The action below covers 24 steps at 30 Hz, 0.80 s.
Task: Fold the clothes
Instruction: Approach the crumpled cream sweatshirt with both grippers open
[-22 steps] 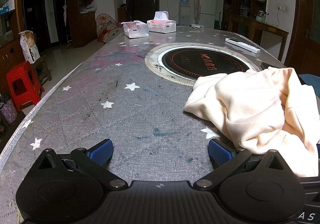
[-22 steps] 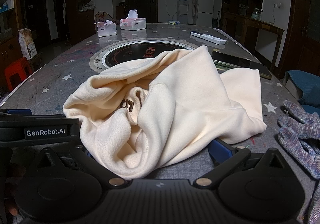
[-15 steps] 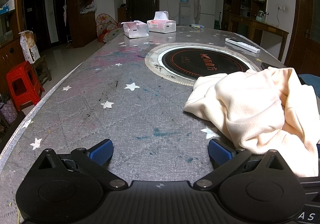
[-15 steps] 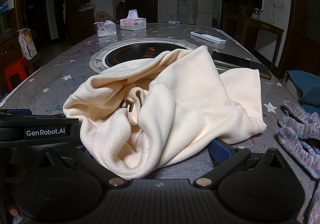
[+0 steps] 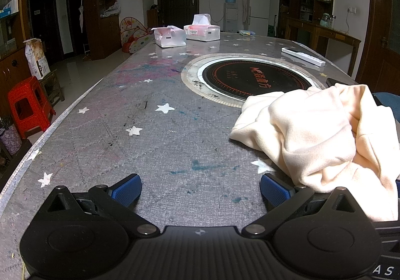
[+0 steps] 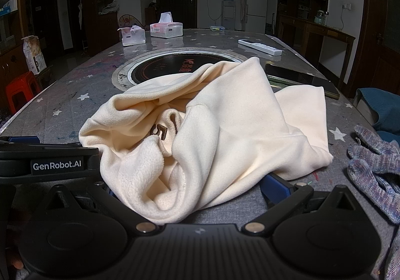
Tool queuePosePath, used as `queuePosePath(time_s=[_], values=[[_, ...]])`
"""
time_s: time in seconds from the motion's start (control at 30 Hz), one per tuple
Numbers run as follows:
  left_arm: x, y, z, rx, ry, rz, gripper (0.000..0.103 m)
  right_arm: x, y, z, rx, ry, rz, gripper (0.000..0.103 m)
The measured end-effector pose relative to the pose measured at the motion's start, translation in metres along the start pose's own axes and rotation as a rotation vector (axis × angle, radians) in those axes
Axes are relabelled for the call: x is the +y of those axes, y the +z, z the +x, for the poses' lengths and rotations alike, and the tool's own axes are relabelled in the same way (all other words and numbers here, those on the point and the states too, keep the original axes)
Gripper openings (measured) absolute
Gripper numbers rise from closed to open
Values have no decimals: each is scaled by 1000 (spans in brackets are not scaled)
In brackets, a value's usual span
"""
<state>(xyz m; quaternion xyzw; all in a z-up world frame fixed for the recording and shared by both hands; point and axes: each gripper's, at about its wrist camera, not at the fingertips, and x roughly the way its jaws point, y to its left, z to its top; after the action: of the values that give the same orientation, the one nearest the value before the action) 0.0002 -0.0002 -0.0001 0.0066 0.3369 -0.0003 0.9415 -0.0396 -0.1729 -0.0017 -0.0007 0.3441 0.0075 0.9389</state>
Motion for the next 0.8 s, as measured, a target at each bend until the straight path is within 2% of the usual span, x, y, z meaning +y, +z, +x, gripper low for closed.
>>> queuePosePath(time_s=[0.53, 0.73, 0.8], values=[[-2, 1, -2, 17, 5, -1, 103, -2, 1, 0, -1, 0, -4, 103], [-5, 5, -21, 9, 21, 40, 103, 9, -1, -11, -22, -11, -109, 103], [-5, 6, -30, 6, 24, 37, 103, 9, -2, -17, -26, 16, -103, 103]])
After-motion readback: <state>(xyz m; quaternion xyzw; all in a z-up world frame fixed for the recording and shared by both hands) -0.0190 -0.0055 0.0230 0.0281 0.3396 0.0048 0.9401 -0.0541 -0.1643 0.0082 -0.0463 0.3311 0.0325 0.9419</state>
